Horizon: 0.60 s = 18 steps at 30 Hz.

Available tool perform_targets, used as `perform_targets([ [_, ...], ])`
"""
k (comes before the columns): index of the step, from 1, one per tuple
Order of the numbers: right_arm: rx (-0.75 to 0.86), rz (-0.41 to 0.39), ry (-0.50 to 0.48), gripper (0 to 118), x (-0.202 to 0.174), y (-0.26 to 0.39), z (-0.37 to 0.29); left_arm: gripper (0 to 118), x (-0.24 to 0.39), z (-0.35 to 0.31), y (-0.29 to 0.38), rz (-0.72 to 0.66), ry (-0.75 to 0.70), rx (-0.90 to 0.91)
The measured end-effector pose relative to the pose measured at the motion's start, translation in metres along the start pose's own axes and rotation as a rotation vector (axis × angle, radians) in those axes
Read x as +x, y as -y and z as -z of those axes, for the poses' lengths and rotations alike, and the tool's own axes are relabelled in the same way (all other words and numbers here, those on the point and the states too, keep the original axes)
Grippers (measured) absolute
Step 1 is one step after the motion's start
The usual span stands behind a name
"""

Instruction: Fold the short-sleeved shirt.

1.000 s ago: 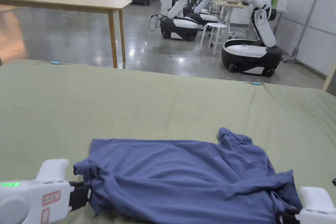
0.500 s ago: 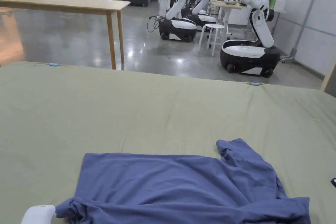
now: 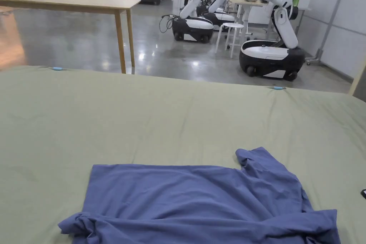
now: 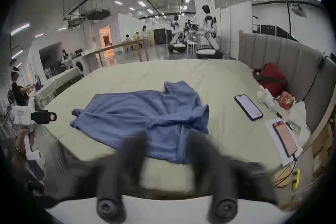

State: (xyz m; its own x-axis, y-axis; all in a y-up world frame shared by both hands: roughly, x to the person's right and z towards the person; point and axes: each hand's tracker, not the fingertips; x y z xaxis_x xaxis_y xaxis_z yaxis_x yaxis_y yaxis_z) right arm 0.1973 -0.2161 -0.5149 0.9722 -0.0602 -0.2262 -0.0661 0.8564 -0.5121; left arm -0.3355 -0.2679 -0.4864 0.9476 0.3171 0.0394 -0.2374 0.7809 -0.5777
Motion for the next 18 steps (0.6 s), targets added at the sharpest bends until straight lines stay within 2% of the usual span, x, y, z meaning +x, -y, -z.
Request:
perform_targets([
  [1, -0.001, -0.008, 0.032, 0, 0.001, 0.001, 0.005, 0, 0.003, 0.000, 0.005, -0.034, -0.010, 0.043],
  [2, 0.001, -0.021, 0.042, 0, -0.001, 0.001, 0.009, 0, 0.005, -0.001, 0.004, 0.014, -0.021, 0.057],
  [4, -0.012, -0.027, 0.016, 0, 0.001, -0.003, 0.013, 0, 0.007, 0.003, 0.002, 0.030, -0.022, 0.012],
  [7, 0.002, -0.033, 0.019, 0, -0.009, -0.004, 0.013, 0, 0.022, 0.009, -0.014, 0.033, -0.016, 0.036],
  [13, 0.006, -0.039, -0.004, 0, -0.007, -0.008, 0.013, 0, 0.024, 0.052, -0.091, 0.025, -0.032, 0.100],
  [16, 0.008, -0.051, -0.017, 0, -0.009, -0.008, 0.012, 0, 0.011, 0.098, -0.134, 0.057, -0.030, 0.056],
  [17, 0.000, -0.055, -0.024, 0, -0.010, -0.011, 0.011, 11, 0.005, 0.119, -0.145, 0.063, -0.034, 0.042],
  [18, -0.003, -0.053, -0.022, 0, -0.011, -0.011, 0.011, 33, -0.004, 0.141, -0.154, 0.053, -0.022, 0.028],
])
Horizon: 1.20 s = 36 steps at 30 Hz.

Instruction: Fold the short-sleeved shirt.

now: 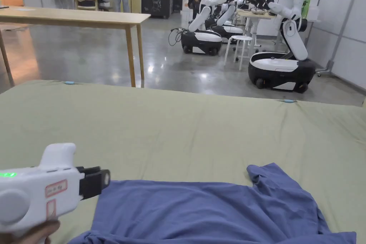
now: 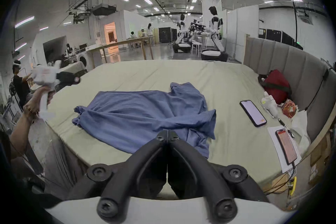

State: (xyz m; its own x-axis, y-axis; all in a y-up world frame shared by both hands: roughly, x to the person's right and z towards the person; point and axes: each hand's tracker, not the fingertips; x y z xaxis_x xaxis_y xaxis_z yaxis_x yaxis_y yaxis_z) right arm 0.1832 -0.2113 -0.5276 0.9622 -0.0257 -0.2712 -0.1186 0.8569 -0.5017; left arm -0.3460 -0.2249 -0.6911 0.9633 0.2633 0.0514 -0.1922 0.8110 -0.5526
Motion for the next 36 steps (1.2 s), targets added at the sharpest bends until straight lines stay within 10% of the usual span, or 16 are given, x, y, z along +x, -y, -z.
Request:
perform_targets([
  [2, -0.002, 0.003, -0.001, 0, 0.000, -0.001, 0.001, 107, -0.015, 0.044, -0.011, -0.014, -0.064, -0.098],
  [8, -0.017, 0.003, -0.005, 0, 0.001, -0.004, 0.009, 112, -0.060, 0.150, -0.008, 0.000, -0.167, -0.259],
  [16, -0.045, 0.012, 0.022, 0, 0.003, -0.005, 0.021, 92, -0.053, 0.184, 0.016, 0.105, -0.227, -0.367],
  [20, -0.060, 0.011, 0.020, 0, 0.001, -0.004, 0.024, 2, -0.029, 0.168, 0.021, 0.185, -0.227, -0.289],
  [33, -0.086, -0.092, 0.000, 2, 0.049, -0.090, 0.172, 2, -0.017, 0.147, 0.016, 0.169, -0.148, -0.248],
  [34, -0.093, -0.085, 0.014, 14, 0.056, -0.099, 0.194, 2, -0.015, 0.147, 0.016, 0.179, -0.141, -0.247],
  [36, -0.122, -0.053, -0.005, 94, 0.072, -0.115, 0.239, 2, -0.012, 0.145, 0.015, 0.188, -0.138, -0.245],
])
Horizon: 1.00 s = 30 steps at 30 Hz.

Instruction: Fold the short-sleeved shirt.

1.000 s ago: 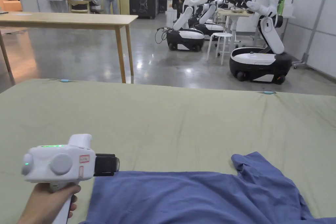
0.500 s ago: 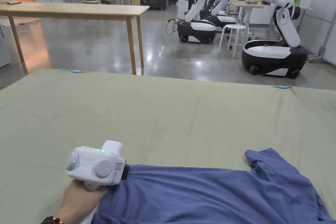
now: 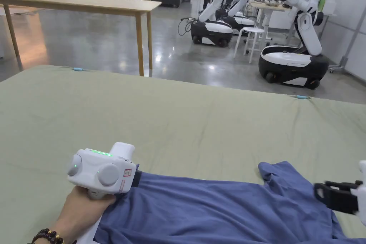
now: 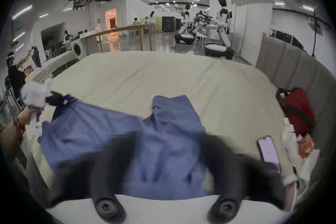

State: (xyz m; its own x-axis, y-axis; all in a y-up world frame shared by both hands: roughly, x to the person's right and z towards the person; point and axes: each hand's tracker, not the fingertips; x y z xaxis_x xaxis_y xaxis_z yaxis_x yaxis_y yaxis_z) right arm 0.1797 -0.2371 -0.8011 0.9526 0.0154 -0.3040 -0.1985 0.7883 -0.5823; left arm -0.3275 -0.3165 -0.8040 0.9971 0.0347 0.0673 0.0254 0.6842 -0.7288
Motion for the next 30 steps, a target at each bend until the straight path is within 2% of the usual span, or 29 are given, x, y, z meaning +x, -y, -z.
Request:
perform_targets([
  [1, -0.046, 0.029, -0.032, 118, 0.008, -0.006, 0.021, 2, 0.000, -0.001, 0.001, 0.003, 0.004, 0.002],
  [2, -0.119, 0.077, -0.036, 115, 0.015, -0.008, 0.040, 2, 0.001, -0.001, 0.001, 0.004, 0.010, 0.003],
  [3, -0.124, 0.065, -0.022, 115, 0.021, -0.015, 0.061, 2, 0.002, -0.001, 0.001, 0.006, 0.009, 0.004],
  [5, -0.241, 0.086, 0.066, 116, 0.033, -0.020, 0.103, 2, 0.003, -0.002, 0.001, 0.009, 0.006, 0.005],
  [8, -0.305, 0.051, 0.155, 115, 0.044, -0.014, 0.136, 2, 0.002, -0.002, 0.001, -0.009, 0.011, 0.004],
  [10, -0.359, 0.076, 0.150, 114, 0.051, -0.005, 0.156, 2, 0.002, -0.003, 0.003, -0.020, 0.012, 0.003],
  [11, -0.398, 0.102, 0.132, 108, 0.050, 0.000, 0.152, 2, 0.002, -0.002, 0.003, -0.021, 0.010, 0.000],
  [13, -0.438, 0.117, 0.177, 77, 0.049, 0.010, 0.164, 2, 0.001, 0.000, 0.003, -0.021, 0.006, -0.003],
  [14, -0.454, 0.107, 0.195, 72, 0.051, 0.014, 0.170, 2, 0.001, 0.001, 0.003, -0.022, 0.004, -0.004],
  [15, -0.414, 0.111, 0.183, 55, 0.052, 0.016, 0.170, 2, 0.001, 0.001, 0.003, -0.024, 0.004, -0.006],
  [16, -0.392, 0.093, 0.197, 47, 0.048, 0.014, 0.168, 2, 0.002, 0.001, 0.003, -0.024, 0.004, -0.002],
  [17, -0.384, 0.061, 0.166, 35, 0.043, 0.012, 0.165, 2, 0.003, 0.001, 0.004, -0.027, 0.004, 0.000],
  [18, -0.355, 0.004, 0.206, 23, 0.036, 0.009, 0.157, 2, 0.003, 0.001, 0.004, -0.029, 0.005, 0.000],
  [19, -0.312, -0.037, 0.229, 0, 0.030, 0.008, 0.150, 2, 0.004, 0.002, 0.005, -0.030, 0.006, -0.003],
  [20, -0.371, -0.025, 0.202, 0, 0.029, 0.012, 0.152, 2, 0.005, 0.002, 0.005, -0.029, 0.006, -0.005],
  [22, -0.374, -0.057, 0.214, 0, 0.027, 0.012, 0.152, 2, 0.007, 0.001, 0.006, -0.028, 0.006, -0.010],
  [25, -0.343, 0.051, 0.182, 0, 0.036, 0.007, 0.140, 2, 0.006, -0.004, 0.008, -0.021, -0.002, -0.001],
  [26, -0.310, 0.060, 0.180, 0, 0.037, 0.006, 0.130, 2, 0.004, -0.009, 0.008, -0.019, -0.001, 0.004],
  [30, -0.185, -0.014, 0.128, 0, 0.032, -0.010, 0.063, 2, -0.003, -0.047, 0.006, 0.005, 0.019, 0.048],
])
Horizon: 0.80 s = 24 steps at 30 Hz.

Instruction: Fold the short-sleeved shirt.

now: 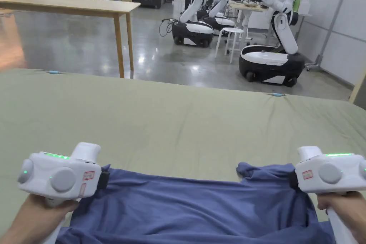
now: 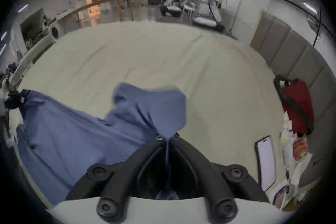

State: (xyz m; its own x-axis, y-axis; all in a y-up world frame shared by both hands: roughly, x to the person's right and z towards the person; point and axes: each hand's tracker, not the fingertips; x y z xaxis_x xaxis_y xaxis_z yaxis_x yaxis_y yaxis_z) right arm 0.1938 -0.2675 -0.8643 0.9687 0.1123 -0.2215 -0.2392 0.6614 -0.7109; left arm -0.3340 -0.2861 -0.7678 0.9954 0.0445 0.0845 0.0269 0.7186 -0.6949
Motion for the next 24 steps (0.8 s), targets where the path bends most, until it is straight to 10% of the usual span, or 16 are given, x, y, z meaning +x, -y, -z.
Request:
perform_targets([
  [12, 0.232, -0.093, -0.115, 0, -0.020, 0.085, -0.196, 2, 0.018, -0.138, 0.065, 0.021, 0.092, 0.150],
  [24, -0.073, -0.027, -0.159, 0, -0.017, 0.195, -0.175, 2, 0.012, -0.151, 0.167, -0.057, 0.103, -0.047],
])
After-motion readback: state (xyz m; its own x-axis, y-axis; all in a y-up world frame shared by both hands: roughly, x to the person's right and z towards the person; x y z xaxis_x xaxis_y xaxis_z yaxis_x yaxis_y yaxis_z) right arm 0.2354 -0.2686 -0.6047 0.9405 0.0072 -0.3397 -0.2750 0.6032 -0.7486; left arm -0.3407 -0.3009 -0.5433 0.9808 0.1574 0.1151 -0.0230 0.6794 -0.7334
